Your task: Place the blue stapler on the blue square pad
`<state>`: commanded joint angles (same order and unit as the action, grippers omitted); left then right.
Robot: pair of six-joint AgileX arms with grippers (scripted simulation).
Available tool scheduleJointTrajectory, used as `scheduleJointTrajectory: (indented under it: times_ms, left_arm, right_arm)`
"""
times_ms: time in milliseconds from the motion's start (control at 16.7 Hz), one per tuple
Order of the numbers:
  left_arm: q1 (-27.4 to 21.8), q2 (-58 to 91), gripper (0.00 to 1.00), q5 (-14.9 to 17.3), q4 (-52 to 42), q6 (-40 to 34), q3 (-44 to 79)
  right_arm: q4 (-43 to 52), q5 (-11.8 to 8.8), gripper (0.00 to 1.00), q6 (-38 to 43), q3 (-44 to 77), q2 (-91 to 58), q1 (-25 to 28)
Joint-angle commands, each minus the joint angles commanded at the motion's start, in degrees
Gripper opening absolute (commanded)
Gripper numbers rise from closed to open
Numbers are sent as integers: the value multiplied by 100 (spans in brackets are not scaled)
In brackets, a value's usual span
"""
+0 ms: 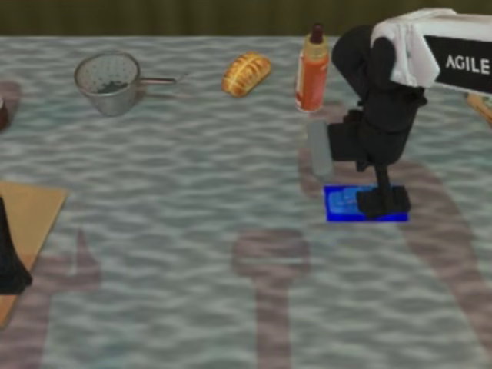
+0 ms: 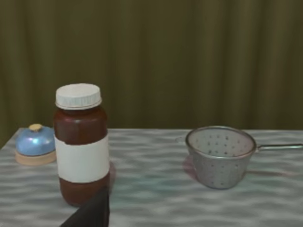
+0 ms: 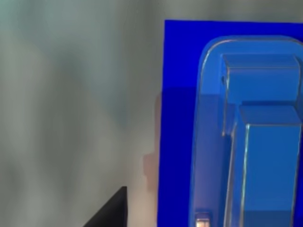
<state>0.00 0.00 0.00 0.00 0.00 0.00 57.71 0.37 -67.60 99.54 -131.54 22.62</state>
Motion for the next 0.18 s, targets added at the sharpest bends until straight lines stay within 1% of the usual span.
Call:
scheduleJointTrajectory:
  times_ms: [180]
  left_arm:
    - [0, 0, 100, 0, 0, 0, 0]
  right_arm:
    - [0, 0, 100, 0, 0, 0, 0]
